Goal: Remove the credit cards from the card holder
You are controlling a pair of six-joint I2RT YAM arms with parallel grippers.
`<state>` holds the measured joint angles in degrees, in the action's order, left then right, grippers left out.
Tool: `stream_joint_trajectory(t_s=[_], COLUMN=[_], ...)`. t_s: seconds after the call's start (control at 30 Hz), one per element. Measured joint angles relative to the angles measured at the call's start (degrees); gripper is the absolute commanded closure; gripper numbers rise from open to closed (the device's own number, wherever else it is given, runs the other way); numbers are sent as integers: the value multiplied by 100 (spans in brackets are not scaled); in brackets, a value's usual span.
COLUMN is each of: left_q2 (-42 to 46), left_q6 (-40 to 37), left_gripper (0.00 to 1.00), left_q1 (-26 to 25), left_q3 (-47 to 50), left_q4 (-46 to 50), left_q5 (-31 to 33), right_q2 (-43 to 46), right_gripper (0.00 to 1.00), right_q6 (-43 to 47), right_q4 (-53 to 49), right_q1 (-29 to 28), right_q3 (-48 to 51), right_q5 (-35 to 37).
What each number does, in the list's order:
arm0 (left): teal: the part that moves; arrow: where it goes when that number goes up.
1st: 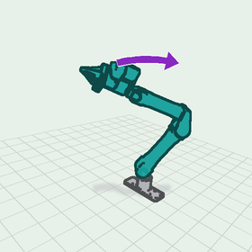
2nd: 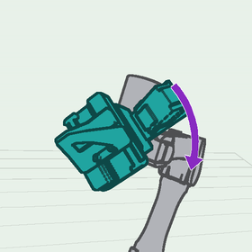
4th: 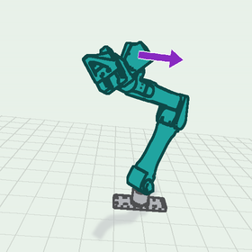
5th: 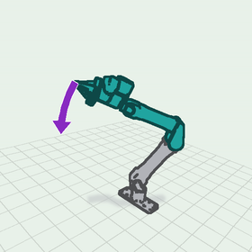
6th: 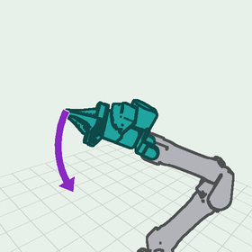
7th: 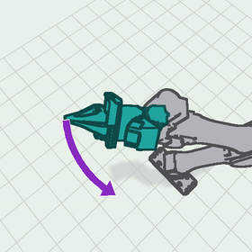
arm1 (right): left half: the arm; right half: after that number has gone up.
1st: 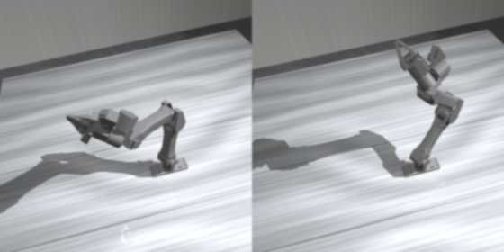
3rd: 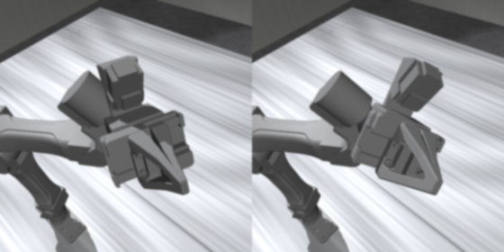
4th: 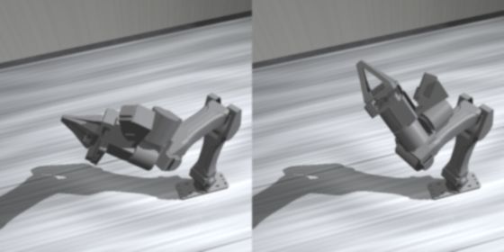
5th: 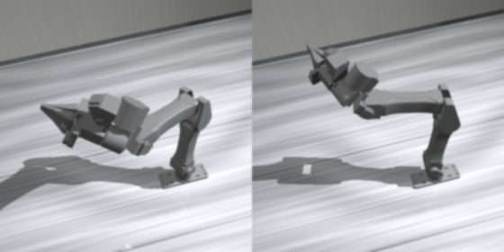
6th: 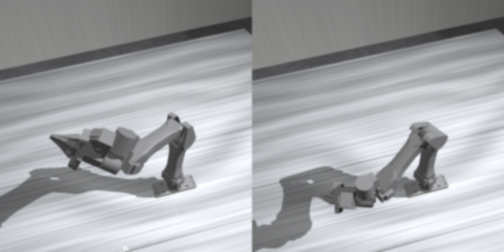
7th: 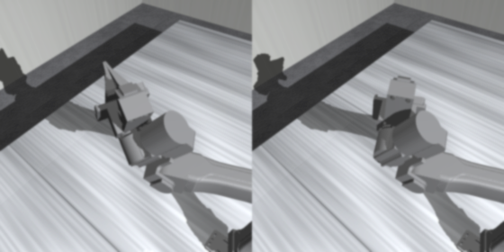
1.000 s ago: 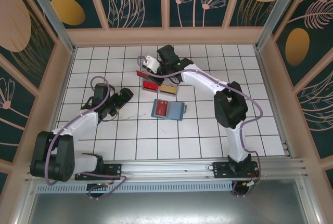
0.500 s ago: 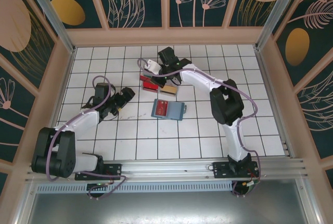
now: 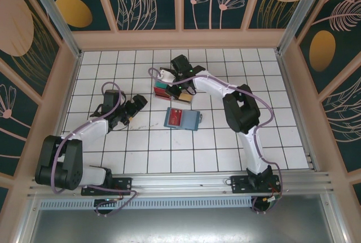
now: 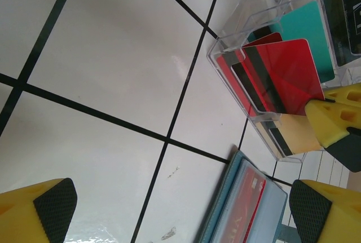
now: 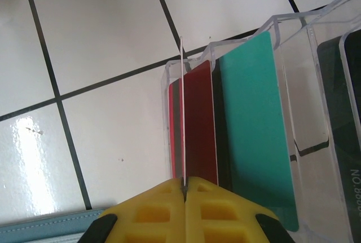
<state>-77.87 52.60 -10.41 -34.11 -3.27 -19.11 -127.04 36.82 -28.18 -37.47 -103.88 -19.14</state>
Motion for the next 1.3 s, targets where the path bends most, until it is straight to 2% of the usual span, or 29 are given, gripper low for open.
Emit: stream_joint_trajectory(t_s=[0.4,0.77,1.17,1.3], left_q2=[-57,-57,-22,74], left_q6=[-2,-2,-7,-50], left_gripper=[1,1,1,1], left_q1=[-2,0,0,0], left_q3=[4,48,48,48], left_q4=[-66,-120,-118,-85], left_q5=[-46,-146,-146,-142], right_q2=[-50,-52,-4,553], right_gripper=[100,78,73,65], right_q6=[63,28,-269,-763], right_q4=[-48,-74,-39,238], right_q1=[9,37,42,42], right_q3=[0,0,17,455], right_q5=[0,20,-17,-42])
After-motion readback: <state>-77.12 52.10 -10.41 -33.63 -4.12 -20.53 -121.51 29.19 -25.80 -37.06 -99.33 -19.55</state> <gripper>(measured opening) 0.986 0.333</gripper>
